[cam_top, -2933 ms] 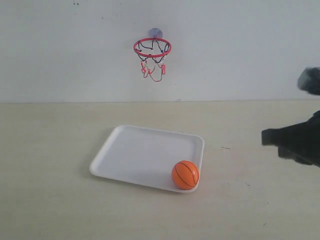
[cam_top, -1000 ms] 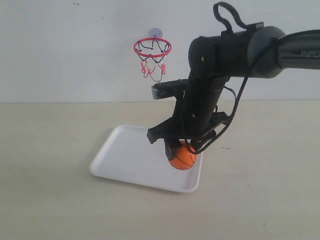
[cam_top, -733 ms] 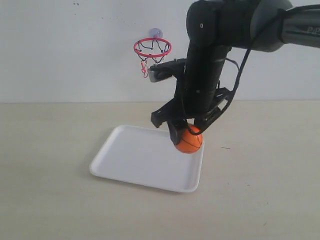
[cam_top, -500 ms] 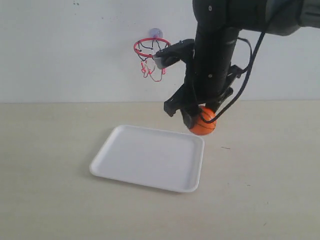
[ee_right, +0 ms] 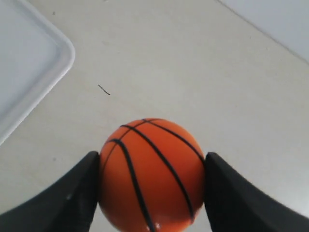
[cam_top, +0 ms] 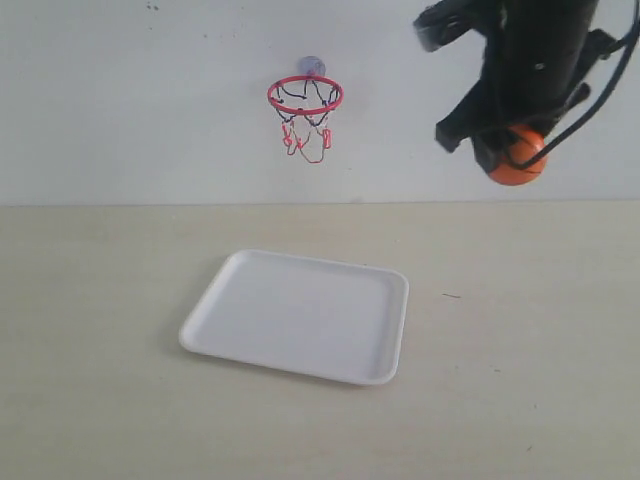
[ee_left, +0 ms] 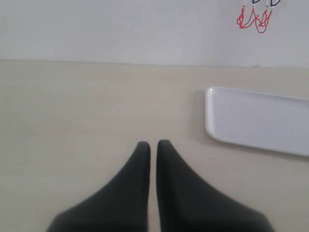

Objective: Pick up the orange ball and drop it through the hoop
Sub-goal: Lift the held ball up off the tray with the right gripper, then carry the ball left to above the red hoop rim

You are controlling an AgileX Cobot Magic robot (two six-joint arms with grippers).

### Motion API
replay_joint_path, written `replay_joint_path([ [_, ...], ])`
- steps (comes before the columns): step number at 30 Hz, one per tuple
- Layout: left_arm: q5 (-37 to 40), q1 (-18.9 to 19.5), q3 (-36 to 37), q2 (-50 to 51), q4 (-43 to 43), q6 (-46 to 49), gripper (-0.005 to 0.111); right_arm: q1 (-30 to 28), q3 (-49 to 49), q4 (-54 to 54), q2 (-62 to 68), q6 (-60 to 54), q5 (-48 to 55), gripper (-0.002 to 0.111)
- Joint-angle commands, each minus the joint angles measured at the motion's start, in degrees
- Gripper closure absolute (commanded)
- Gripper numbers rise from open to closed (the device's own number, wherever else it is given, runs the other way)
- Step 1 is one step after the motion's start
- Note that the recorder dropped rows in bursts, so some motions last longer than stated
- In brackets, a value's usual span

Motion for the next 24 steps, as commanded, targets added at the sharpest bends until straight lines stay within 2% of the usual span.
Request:
replay_joint_path([
  [1,-0.45,0.15,0.22,-0.09,-0.16,-0.27,0.103,-10.03,-0.09,14.63,-1.09,-1.41,0.19,0.108],
  [5,-0.45,0.15,0.22,-0.09,-0.16,-0.27,0.103,-17.42,-0.09,42.18,-0.78,-14.17,0.19,0.108],
  [9,-0.45,0.15,0.22,-0.09,-0.16,-0.27,0.103,-18.78,-0.09,62.61,0.31,-27.00,0.19,0.108],
  [13,-0.45,0.15,0.22,-0.09,-0.16,-0.27,0.103,-16.35,-0.09,67.14,2.49,-36.67,0.19,0.108],
  [16,-0.45,0.15,0.22,-0.09,-0.16,-0.27,0.103,-14.64,-0.09,66.86,4.78,-37.79,0.15,0.108],
  [21,-0.45,0.15,0.22,-0.09,-0.16,-0.27,0.103,-11.95,-0.09,67.94,8.64,-37.79,-8.07,0.108],
  [24,-0.45,0.15,0.22,-0.09,-0.16,-0.27,0.103,-10.76,-0.09,68.47,10.06,-38.04,-17.00,0.108],
])
